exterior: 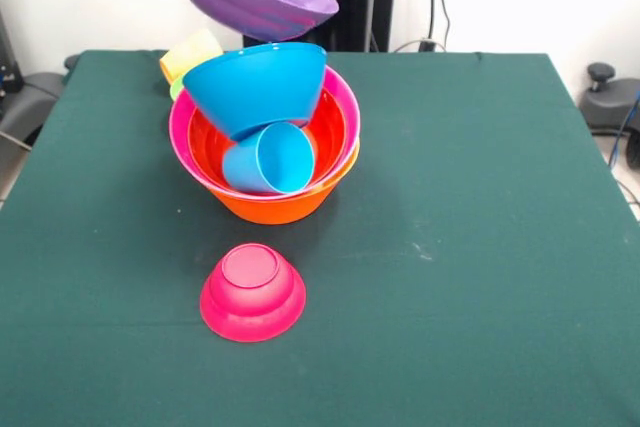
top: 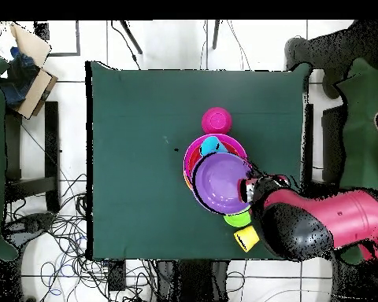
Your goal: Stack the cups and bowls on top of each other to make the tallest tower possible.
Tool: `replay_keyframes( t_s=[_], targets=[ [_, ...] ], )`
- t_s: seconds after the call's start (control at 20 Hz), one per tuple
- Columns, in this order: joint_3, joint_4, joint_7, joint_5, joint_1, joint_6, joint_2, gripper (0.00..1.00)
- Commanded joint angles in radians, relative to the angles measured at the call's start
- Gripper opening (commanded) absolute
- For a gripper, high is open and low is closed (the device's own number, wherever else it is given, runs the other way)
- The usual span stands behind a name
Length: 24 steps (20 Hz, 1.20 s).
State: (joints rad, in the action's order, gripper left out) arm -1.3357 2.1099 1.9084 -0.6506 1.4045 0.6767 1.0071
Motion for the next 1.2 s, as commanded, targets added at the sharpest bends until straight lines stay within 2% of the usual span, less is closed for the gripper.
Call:
replay_keyframes(
  t_s=[0.05,0.25,0.45,1.2],
  targets=[
    [0.059,0.065,-0.085,-0.139,-0.108,-0.102,-0.041,0.00],
    [0.107,0.047,-0.068,-0.186,-0.144,-0.123,-0.060,0.00],
    [0.133,0.036,-0.063,-0.200,-0.164,-0.134,-0.068,0.00],
    [0.113,0.004,-0.079,-0.117,-0.190,-0.076,-0.033,0.00]
  ],
)
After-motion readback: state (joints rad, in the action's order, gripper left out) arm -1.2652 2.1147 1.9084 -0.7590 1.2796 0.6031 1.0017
